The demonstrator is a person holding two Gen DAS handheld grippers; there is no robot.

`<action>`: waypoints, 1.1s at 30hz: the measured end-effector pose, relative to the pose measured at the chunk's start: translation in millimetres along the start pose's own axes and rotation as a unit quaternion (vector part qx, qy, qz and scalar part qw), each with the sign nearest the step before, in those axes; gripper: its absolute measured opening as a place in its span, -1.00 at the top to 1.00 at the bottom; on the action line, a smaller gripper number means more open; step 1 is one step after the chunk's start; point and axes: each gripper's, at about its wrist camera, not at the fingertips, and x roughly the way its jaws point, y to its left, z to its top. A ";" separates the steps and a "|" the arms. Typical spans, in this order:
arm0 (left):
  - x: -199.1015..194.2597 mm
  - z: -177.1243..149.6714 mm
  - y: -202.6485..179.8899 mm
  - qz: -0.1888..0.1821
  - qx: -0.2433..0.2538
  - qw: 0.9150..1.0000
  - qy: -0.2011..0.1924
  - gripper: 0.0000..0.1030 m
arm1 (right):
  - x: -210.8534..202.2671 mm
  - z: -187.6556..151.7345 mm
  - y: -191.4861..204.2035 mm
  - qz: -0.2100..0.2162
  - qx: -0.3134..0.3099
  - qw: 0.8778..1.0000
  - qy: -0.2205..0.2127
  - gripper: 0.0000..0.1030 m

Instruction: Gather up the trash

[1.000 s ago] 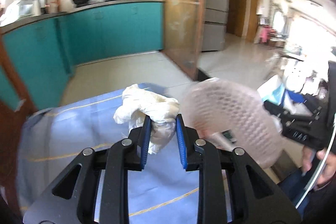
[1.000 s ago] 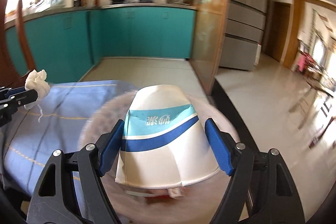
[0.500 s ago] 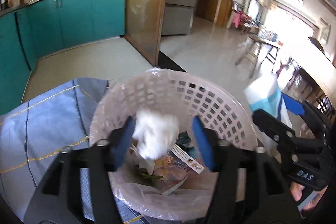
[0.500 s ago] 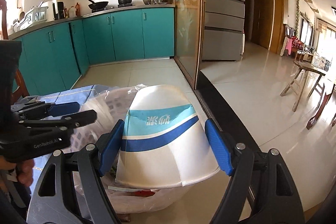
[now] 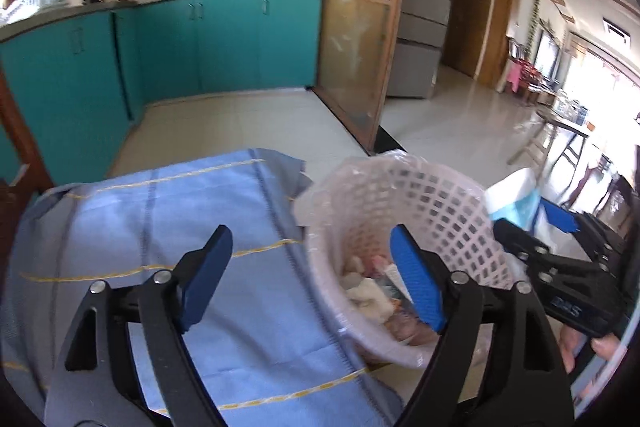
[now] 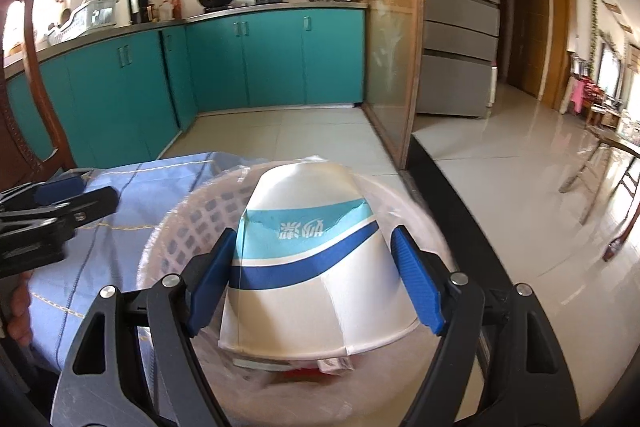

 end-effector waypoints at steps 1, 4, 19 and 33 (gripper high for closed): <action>-6.7 -1.6 4.5 0.010 -0.001 1.000 -0.007 -0.66 | 4.4 0.7 2.6 -0.007 -0.005 1.000 0.005 -0.52; -25.7 -6.2 14.6 0.027 -0.001 0.999 -0.021 -0.73 | 12.0 0.4 11.4 -0.027 -0.017 0.999 0.010 -0.62; -150.0 -39.0 56.0 0.112 -0.002 0.991 -0.072 -0.93 | -75.3 -45.3 46.9 -0.005 0.038 0.998 -0.043 -0.94; -236.3 -62.6 52.3 0.116 0.003 0.986 -0.121 -0.94 | -207.7 -32.1 110.8 -0.011 -0.028 0.990 -0.137 -0.94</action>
